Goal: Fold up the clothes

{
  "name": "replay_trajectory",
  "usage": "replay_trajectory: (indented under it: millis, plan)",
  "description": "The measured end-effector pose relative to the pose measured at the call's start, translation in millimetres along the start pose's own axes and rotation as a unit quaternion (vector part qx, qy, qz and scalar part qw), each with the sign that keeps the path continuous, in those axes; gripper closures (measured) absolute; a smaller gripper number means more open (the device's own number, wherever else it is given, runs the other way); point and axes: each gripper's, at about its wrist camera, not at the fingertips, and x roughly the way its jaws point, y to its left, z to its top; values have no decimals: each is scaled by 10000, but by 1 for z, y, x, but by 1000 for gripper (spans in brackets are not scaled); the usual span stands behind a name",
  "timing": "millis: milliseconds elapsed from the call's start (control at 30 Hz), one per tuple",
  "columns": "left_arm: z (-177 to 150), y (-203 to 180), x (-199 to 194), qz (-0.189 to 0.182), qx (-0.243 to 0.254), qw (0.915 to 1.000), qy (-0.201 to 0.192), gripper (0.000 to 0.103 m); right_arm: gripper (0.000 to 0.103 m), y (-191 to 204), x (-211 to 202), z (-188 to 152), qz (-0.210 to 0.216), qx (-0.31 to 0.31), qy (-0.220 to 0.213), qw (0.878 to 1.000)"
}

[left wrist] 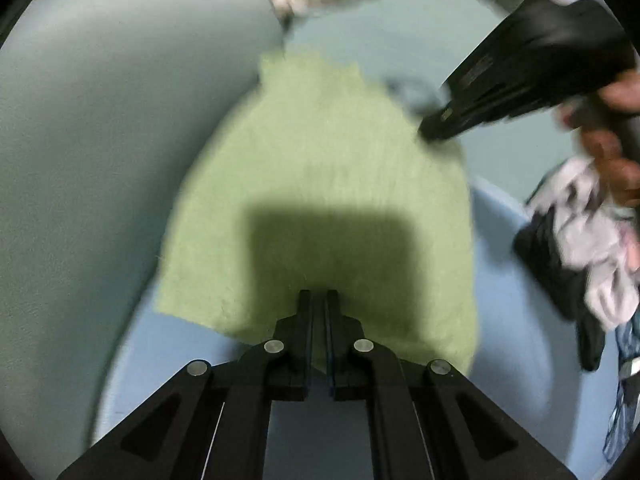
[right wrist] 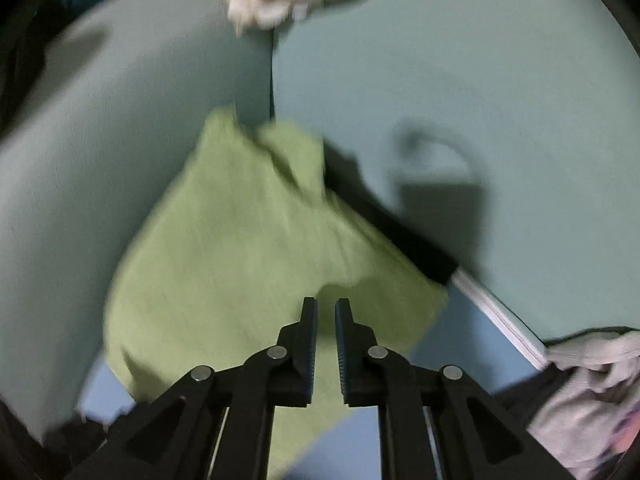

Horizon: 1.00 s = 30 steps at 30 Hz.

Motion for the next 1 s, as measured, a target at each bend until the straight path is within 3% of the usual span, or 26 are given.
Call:
replay_trajectory:
  millis: [100, 200, 333, 433, 567, 667, 833, 933, 1000]
  plan:
    - [-3, 4, 11, -11, 15, 9999, 172, 98, 93, -4, 26, -11, 22, 31, 423, 9991]
    - [-6, 9, 12, -84, 30, 9998, 195, 98, 96, -6, 40, -11, -248, 177, 426, 9986]
    - [-10, 9, 8, -23, 117, 9997, 233, 98, 96, -18, 24, -11, -356, 611, -26, 9975]
    - [-13, 7, -3, 5, 197, 9996, 187, 98, 89, -19, -14, -41, -454, 502, -446, 9967]
    - [-17, 6, -13, -23, 280, 9996, 98, 98, 87, -30, -10, -77, -211, 432, 497, 9976]
    - [-19, 8, 3, -6, 283, 9991, 314, 98, 86, -24, 4, -111, -95, 120, 627, 9979]
    - [-18, 12, 9, 10, 245, 9992, 325, 98, 83, -21, -17, -150, -212, -76, -159, 9996]
    - [-18, 10, 10, 137, 233, 9991, 318, 98, 80, -11, -46, -184, 481, -293, -594, 9966]
    - [-17, 10, 12, 222, 155, 9991, 314, 98, 76, 6, -49, -206, 645, -596, -572, 9945]
